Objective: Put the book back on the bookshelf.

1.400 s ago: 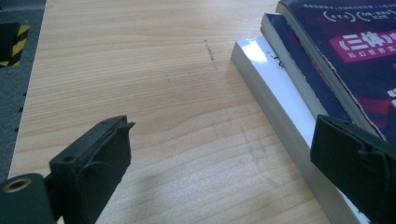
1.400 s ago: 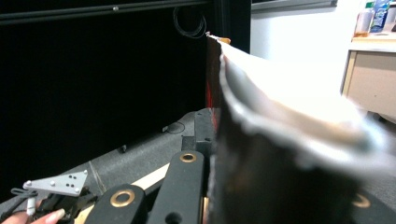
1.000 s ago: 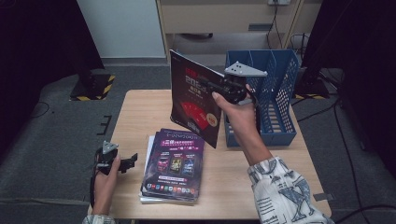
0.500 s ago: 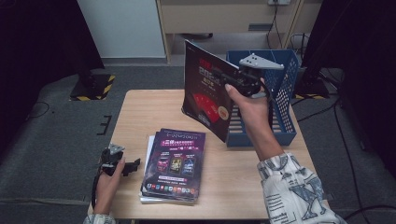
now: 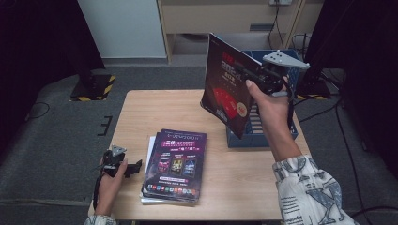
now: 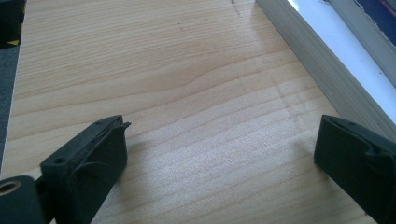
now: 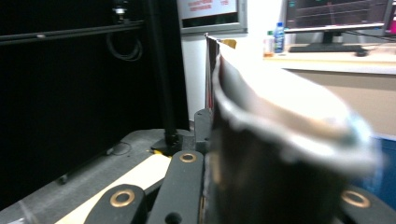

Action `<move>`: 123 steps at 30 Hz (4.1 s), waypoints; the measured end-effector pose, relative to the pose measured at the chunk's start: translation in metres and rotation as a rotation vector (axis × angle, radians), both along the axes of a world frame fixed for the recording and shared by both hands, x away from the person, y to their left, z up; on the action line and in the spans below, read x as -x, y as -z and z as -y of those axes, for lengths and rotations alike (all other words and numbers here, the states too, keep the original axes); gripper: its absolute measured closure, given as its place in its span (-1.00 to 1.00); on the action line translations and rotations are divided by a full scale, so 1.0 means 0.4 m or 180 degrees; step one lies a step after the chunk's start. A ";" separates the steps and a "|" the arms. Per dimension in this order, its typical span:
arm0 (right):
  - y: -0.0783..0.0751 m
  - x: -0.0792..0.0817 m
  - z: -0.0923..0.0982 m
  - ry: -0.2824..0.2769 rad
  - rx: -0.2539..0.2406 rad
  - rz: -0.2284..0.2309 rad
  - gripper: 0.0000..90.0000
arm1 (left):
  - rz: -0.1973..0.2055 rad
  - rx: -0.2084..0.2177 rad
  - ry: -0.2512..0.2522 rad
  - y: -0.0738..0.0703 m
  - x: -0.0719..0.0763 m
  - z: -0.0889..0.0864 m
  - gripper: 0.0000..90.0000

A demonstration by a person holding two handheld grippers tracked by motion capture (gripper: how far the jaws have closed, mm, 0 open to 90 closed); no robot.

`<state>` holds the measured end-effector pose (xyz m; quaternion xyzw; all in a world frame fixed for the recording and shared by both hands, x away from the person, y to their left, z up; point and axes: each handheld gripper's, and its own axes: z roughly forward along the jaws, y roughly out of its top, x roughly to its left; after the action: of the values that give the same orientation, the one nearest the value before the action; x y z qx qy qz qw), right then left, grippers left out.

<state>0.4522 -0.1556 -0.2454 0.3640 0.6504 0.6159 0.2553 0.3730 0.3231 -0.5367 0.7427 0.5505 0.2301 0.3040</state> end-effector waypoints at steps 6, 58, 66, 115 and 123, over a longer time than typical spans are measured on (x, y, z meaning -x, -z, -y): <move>0.005 0.002 0.043 0.0154 0.0014 -0.0022 0.93 | -0.0003 -0.0002 0.0012 0.000 0.000 0.003 -0.98; 0.125 -0.118 0.047 0.1114 0.0275 0.0139 0.93 | -0.0023 -0.0018 0.0177 0.000 0.000 0.030 -0.99; 0.175 -0.132 0.035 0.1162 0.0301 0.0182 0.93 | -0.0024 -0.0017 0.0180 0.000 0.000 0.030 -0.99; 0.311 -0.155 -0.056 0.1452 0.0630 0.0150 0.92 | -0.0032 -0.0018 0.0169 0.000 -0.005 0.030 -1.00; 0.333 -0.142 -0.082 0.1427 0.0605 0.0142 0.89 | -0.0030 -0.0018 0.0161 0.000 -0.004 0.031 -1.00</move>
<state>0.5092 -0.1227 -0.3785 0.4599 0.6026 0.4877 0.4330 0.3746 0.3108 -0.5367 0.7583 0.5323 0.2204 0.3050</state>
